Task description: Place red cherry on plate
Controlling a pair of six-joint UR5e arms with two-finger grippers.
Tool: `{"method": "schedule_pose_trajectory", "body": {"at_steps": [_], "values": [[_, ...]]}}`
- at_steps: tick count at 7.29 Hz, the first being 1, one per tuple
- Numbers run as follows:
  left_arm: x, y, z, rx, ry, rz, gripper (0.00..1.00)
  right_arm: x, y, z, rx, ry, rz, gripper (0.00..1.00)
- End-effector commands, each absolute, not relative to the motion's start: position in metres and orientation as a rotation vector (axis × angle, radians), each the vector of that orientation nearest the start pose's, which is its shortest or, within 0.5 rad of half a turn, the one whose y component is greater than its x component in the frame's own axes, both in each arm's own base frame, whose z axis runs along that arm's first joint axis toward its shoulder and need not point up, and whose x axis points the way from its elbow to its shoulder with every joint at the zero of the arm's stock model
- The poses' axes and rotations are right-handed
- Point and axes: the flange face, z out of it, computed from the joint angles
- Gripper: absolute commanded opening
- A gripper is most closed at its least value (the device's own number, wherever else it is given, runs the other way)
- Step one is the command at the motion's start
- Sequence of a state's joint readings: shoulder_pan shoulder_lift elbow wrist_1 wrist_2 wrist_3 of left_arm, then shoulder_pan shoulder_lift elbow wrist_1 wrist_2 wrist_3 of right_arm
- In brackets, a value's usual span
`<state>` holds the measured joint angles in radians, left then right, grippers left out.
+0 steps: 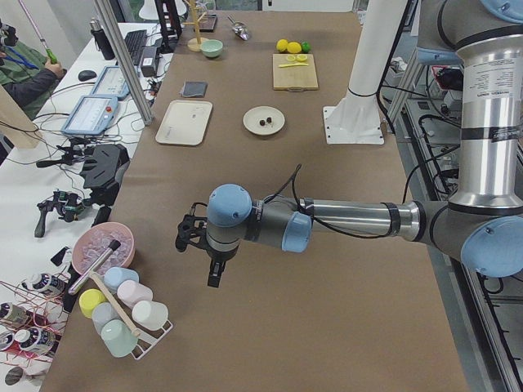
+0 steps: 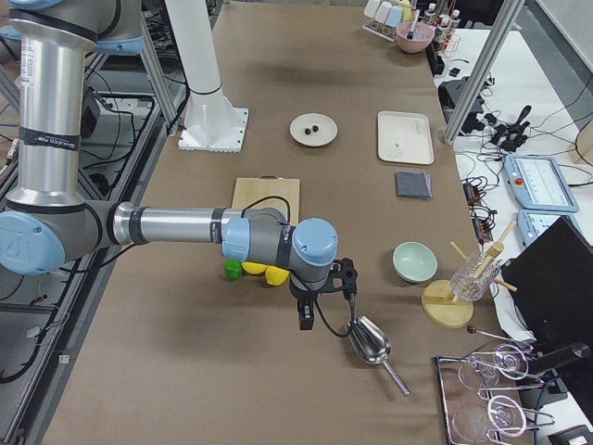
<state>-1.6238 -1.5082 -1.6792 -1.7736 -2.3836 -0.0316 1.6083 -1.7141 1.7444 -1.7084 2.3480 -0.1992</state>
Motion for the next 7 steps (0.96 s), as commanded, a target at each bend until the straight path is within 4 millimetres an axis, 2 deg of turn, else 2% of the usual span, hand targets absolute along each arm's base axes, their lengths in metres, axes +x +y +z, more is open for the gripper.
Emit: {"method": "schedule_pose_trajectory", "body": {"at_steps": [1, 4, 7], "values": [[-0.083, -0.477, 0.608, 0.233, 0.807, -0.001, 0.98, 0.08, -0.422, 0.654, -0.013, -0.784, -0.101, 1.0], [-0.083, -0.479, 0.609, 0.23, 0.807, -0.002, 0.98, 0.08, -0.429, 0.644, 0.007, -0.782, -0.107, 1.0], [-0.083, -0.479, 0.609, 0.232, 0.807, -0.001, 0.98, 0.08, -0.429, 0.644, 0.01, -0.781, -0.108, 1.0]]}}
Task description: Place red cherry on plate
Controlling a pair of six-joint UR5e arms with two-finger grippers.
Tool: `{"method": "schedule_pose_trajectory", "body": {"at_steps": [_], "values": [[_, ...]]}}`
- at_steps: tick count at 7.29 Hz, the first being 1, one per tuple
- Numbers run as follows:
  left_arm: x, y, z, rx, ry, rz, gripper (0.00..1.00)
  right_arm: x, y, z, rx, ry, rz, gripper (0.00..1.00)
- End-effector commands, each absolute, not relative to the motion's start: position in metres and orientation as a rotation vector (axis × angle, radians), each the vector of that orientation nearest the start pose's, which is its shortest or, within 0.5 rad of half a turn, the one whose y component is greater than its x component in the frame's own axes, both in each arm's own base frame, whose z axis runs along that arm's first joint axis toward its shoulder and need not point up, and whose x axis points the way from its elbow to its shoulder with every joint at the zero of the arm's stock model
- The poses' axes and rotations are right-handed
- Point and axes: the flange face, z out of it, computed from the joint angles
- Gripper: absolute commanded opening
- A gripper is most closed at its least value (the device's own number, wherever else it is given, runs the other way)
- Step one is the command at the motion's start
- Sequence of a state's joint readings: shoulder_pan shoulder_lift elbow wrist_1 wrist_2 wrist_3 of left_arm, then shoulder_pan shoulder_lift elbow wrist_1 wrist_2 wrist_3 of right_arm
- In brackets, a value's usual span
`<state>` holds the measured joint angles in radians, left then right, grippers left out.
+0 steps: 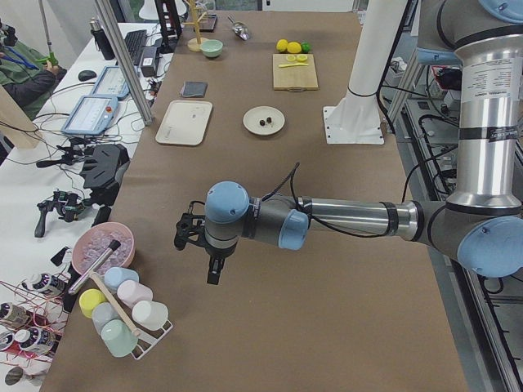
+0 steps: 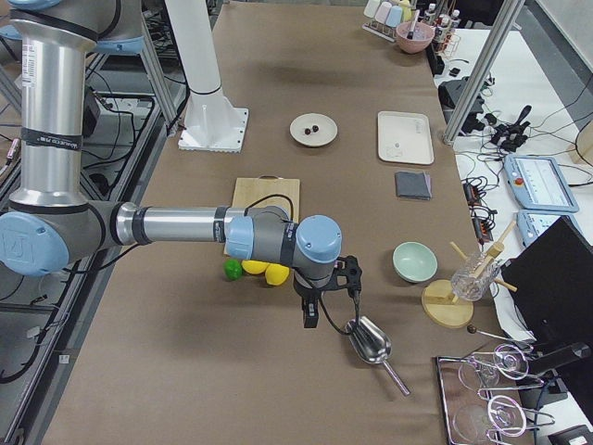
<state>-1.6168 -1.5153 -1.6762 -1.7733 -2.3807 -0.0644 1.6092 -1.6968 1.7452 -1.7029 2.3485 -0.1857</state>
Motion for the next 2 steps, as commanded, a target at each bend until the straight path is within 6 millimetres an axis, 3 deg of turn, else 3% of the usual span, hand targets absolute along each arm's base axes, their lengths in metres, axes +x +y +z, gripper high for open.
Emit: {"method": "schedule_pose_trajectory", "body": {"at_steps": [1, 2], "values": [[-0.0833, -0.4793, 0.6078, 0.233, 0.807, -0.001, 0.98, 0.0799, -0.4294, 0.6423, 0.013, -0.781, -0.109, 1.0], [-0.0833, -0.4787, 0.6084, 0.233, 0.807, -0.001, 0.98, 0.0798, -0.4295, 0.6421, 0.013, -0.783, -0.109, 1.0]]}}
